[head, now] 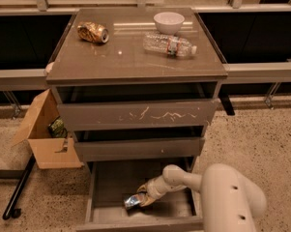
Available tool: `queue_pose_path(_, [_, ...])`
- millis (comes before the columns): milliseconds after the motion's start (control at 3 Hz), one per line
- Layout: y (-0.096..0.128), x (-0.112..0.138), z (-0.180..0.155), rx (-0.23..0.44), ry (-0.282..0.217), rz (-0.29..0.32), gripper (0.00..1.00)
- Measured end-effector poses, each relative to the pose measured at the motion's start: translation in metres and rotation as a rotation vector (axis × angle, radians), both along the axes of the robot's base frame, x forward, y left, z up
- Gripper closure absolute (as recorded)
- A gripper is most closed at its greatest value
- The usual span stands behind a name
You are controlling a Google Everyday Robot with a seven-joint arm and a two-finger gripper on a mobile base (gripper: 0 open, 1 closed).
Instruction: Pick redbull can from bottom drawer and place on counter
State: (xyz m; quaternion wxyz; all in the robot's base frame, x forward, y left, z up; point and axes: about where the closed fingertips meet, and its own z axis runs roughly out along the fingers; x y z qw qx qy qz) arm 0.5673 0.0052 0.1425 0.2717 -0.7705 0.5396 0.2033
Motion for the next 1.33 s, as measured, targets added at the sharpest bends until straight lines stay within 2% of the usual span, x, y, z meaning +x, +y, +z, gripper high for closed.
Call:
queue_pose_path(333, [-0.018,-0.006,0.055,0.060,-0.083,0.008,1.00])
queue_pose_path(667, [-0.033,-0.013,0.099,0.110,-0.114,0.032,1.00])
queue_pose_path(1000, [-0.033,-0.013,0.098,0.110,-0.114,0.032,1.00])
queue_pose_path(1333, [-0.029,-0.019,0.118,0.087,-0.109,0.050,1.00])
